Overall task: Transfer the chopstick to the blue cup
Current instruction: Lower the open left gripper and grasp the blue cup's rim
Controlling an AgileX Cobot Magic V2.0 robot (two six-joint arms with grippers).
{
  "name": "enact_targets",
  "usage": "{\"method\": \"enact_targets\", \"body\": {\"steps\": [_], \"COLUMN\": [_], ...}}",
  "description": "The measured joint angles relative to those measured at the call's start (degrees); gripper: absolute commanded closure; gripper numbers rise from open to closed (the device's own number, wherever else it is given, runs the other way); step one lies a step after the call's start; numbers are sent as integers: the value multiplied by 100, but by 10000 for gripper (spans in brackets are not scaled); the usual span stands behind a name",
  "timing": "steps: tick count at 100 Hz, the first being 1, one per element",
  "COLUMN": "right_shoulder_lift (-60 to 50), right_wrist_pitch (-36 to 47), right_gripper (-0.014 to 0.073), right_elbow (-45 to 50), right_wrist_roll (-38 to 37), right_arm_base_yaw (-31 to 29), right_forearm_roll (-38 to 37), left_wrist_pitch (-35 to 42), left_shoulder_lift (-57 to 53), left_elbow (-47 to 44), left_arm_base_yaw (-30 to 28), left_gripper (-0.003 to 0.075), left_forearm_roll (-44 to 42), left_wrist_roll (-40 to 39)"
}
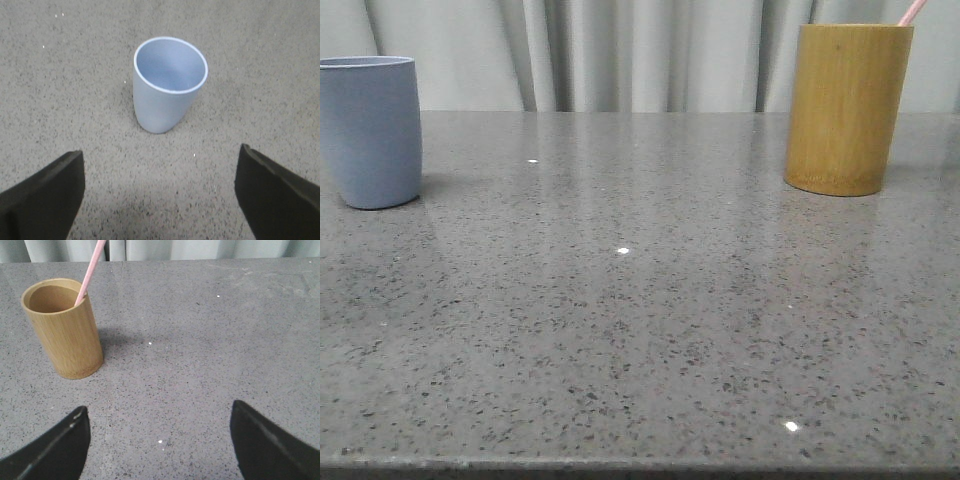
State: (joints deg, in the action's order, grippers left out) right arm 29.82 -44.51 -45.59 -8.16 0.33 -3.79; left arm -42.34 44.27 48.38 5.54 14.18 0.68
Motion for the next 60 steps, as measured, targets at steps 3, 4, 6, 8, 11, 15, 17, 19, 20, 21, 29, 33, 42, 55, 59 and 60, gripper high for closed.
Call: {"method": "enact_targets", "body": {"steps": [3, 4, 6, 8, 11, 15, 17, 19, 20, 21, 29, 33, 42, 55, 59, 60], "right_shoulder_lift": [0, 0, 0, 0, 0, 0, 0, 0, 0, 0, 0, 0, 0, 0, 0, 0], "right_wrist_pitch": [0, 0, 0, 0, 0, 0, 0, 0, 0, 0, 0, 0, 0, 0, 0, 0], "right_gripper": [2, 2, 2, 2, 2, 2, 2, 2, 2, 2, 2, 2, 2, 2, 2, 2], "right_elbow": [0, 0, 0, 0, 0, 0, 0, 0, 0, 0, 0, 0, 0, 0, 0, 0], "right_wrist_roll": [0, 0, 0, 0, 0, 0, 0, 0, 0, 0, 0, 0, 0, 0, 0, 0], "right_arm_base_yaw": [0, 0, 0, 0, 0, 0, 0, 0, 0, 0, 0, 0, 0, 0, 0, 0], "right_forearm_roll": [0, 0, 0, 0, 0, 0, 0, 0, 0, 0, 0, 0, 0, 0, 0, 0], "left_wrist_pitch": [68, 112, 172, 225, 283, 327, 335, 336, 336, 336, 336, 336, 336, 246, 192, 169], "left_shoulder_lift": [0, 0, 0, 0, 0, 47, 78, 124, 142, 160, 485, 694, 1165, 1927, 2152, 2189], "left_elbow": [0, 0, 0, 0, 12, 61, 97, 141, 157, 191, 409, 546, 862, 1401, 1578, 1608], "left_arm_base_yaw": [0, 0, 0, 0, 0, 0, 0, 0, 0, 0, 0, 0, 0, 0, 0, 0], "left_gripper": [163, 165, 171, 178, 189, 202, 209, 213, 215, 217, 219, 219, 219, 220, 220, 220], "left_forearm_roll": [28, 26, 39, 39, 51, 51, 51, 51, 51, 51, 51, 51, 51, 51, 51, 51], "left_wrist_roll": [11, 11, 11, 11, 21, 38, 48, 60, 79, 91, 132, 157, 178, 188, 188, 188]}}
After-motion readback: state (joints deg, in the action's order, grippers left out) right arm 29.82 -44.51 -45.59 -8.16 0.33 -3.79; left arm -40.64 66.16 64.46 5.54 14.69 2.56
